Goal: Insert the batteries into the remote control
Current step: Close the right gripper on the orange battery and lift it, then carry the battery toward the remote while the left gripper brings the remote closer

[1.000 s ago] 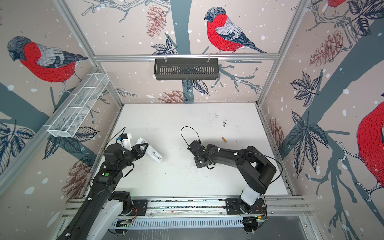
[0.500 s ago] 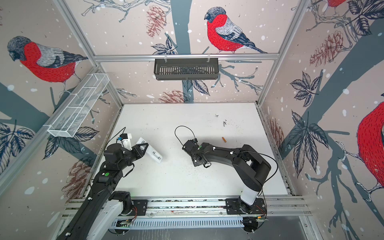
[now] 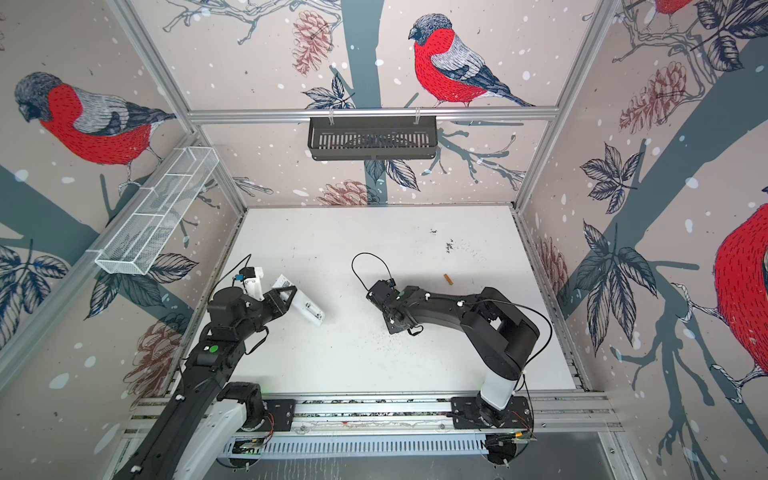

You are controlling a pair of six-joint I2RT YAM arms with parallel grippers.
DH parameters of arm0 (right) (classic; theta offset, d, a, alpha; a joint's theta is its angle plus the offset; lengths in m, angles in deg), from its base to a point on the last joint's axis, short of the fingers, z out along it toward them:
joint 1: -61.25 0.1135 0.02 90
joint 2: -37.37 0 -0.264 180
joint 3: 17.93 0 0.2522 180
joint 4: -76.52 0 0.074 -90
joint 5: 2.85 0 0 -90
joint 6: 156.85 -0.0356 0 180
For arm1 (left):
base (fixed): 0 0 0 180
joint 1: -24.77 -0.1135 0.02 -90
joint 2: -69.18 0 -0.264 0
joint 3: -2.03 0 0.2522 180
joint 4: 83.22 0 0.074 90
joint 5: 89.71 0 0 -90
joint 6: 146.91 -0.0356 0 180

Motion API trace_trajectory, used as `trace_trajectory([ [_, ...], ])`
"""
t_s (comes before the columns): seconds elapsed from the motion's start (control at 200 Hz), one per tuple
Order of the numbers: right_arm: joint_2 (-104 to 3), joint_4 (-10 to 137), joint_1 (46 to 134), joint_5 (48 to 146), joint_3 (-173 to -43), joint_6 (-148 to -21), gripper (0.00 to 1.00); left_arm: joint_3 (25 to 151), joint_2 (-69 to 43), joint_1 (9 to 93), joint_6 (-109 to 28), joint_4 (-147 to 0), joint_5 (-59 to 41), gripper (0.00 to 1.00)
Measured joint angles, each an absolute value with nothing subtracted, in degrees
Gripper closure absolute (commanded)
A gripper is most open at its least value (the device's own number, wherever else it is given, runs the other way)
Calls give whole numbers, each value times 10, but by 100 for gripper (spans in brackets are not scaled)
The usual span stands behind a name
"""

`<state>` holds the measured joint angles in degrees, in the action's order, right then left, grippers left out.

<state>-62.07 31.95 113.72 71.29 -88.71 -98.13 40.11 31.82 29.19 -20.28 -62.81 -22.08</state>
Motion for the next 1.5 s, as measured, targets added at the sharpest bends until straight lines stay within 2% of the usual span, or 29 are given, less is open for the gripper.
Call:
trace_trajectory([
  [0.31, -628, 331, 1140, 709, -889, -981, 71, 401, 319, 292, -203, -628, -221, 100],
  [0.67, -625, 346, 1145, 709, -879, -984, 76, 401, 319, 292, -203, -628, -221, 100],
  [1.176, -605, 385, 1151, 702, -844, -1012, 74, 401, 315, 292, -203, -628, -225, 100],
  [1.496, -596, 406, 1152, 713, -829, -1015, 79, 401, 313, 292, -203, -629, -242, 100],
])
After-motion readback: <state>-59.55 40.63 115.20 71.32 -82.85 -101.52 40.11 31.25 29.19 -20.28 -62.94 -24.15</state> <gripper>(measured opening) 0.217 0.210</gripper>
